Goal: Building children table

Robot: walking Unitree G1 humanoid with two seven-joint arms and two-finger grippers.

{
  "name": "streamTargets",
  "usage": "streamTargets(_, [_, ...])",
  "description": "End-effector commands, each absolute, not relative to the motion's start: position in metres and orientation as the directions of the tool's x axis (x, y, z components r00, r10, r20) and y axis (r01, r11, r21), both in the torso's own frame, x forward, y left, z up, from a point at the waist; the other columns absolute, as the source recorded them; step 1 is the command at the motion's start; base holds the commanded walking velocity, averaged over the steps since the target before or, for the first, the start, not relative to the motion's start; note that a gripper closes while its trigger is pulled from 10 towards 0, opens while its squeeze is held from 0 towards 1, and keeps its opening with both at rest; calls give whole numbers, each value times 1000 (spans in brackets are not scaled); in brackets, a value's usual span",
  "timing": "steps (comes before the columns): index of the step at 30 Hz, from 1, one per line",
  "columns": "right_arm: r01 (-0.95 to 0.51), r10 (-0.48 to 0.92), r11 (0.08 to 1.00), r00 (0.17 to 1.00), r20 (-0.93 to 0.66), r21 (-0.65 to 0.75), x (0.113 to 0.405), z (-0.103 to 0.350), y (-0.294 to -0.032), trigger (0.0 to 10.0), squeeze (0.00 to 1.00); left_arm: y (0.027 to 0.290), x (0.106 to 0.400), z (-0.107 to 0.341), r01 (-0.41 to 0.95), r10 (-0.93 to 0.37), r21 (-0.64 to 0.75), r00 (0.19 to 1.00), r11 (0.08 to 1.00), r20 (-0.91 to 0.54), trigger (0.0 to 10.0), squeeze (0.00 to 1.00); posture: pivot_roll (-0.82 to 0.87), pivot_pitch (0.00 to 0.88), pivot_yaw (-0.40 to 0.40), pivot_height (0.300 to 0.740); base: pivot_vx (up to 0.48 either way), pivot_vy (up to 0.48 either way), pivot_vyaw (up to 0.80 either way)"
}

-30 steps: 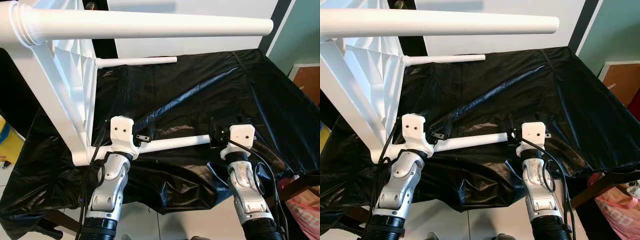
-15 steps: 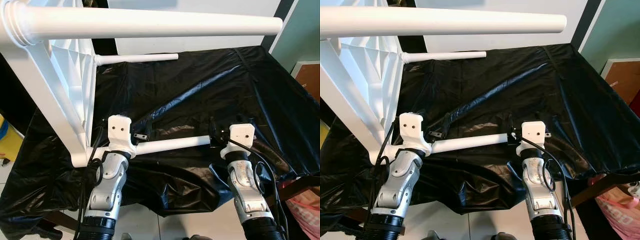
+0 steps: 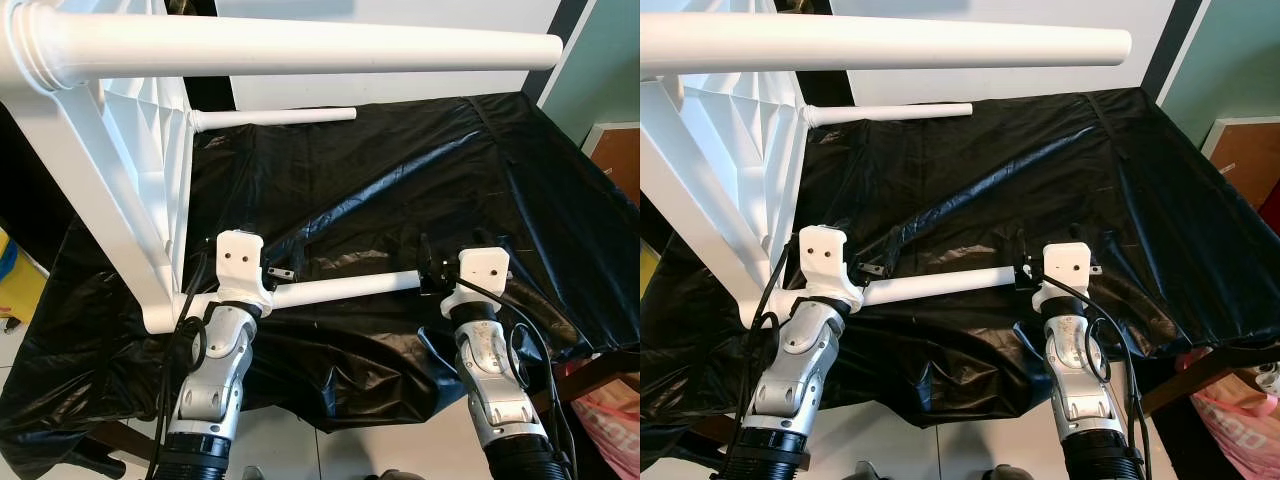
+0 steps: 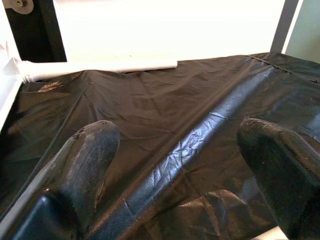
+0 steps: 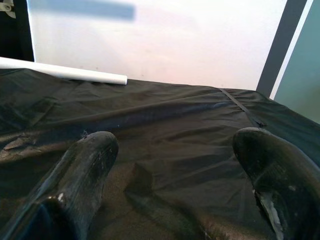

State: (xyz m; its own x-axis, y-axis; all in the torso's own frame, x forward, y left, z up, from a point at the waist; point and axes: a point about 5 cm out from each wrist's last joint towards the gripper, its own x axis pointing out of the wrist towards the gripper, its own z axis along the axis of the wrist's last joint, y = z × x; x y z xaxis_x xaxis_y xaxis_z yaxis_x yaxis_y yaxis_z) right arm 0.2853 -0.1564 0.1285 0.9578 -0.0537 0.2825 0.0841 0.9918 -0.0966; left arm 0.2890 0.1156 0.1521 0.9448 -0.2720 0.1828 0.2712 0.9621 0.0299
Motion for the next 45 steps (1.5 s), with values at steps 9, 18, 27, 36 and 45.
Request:
streamTargets(9, [86,-56,991,961,273,-98,286,127,-156,10000,0,118,287,153,270,-272,40,946,962,177,10000,0,-65,61,-8,740,0,0,0])
streamTargets(18, [85,-57,992,961,271,-94,286,127,-155,10000,0,119,287,153,273,-275,36,946,961,173,10000,0,-63,63,-6,740,0,-274,0])
streamTargets(27, [86,-59,992,962,268,-93,286,126,-155,10000,0,120,287,153,269,-271,34,948,963,169,10000,0,-62,65,-5,740,0,-472,0])
streamTargets(36, [88,-61,992,962,265,-93,286,126,-156,10000,0,119,288,153,267,-266,16,947,964,180,10000,0,-66,62,-6,740,0,-293,0])
streamTargets(45, [88,-60,992,962,268,-94,287,127,-156,10000,0,121,288,155,257,-254,7,950,966,180,10000,0,-66,56,-8,740,0,0,0])
